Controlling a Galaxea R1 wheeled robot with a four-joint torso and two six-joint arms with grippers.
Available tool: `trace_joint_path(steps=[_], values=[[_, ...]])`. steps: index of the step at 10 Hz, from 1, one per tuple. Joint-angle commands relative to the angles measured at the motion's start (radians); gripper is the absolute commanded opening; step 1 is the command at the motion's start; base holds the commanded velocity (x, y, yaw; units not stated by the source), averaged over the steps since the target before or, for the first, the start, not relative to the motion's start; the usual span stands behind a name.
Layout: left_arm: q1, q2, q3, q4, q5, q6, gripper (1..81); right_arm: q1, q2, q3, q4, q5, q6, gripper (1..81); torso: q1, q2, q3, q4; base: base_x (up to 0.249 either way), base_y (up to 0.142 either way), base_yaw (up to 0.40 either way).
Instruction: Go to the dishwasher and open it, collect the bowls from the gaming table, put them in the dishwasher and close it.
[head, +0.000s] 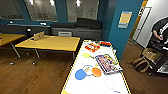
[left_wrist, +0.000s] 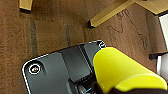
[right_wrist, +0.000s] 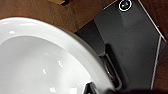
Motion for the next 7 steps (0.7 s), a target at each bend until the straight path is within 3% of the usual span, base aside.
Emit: trace_joint_path(steps=[1, 6, 7], values=[[0.028, 0.067, -0.096, 0.03, -0.089, 0.002, 1.0, 0.025, 0.016, -0.035, -0.037, -0.014, -0.004, 1.0, 0.0, 0.0, 0.0, 0.0, 0.0, 0.0, 0.0], [0.056, 0.139, -0.187, 0.032, -0.091, 0.003, 1.0, 0.011, 0.063, -0.119, -0.057, -0.016, -0.004, 1.0, 0.0, 0.0, 0.001, 0.0, 0.0, 0.0, 0.0], [0.058, 0.148, -0.199, 0.032, -0.091, 0.003, 1.0, 0.011, 0.071, -0.13, -0.065, -0.016, -0.004, 1.0, -0.001, 0.0, 0.038, 0.0, 0.0, 0.0, 0.0]])
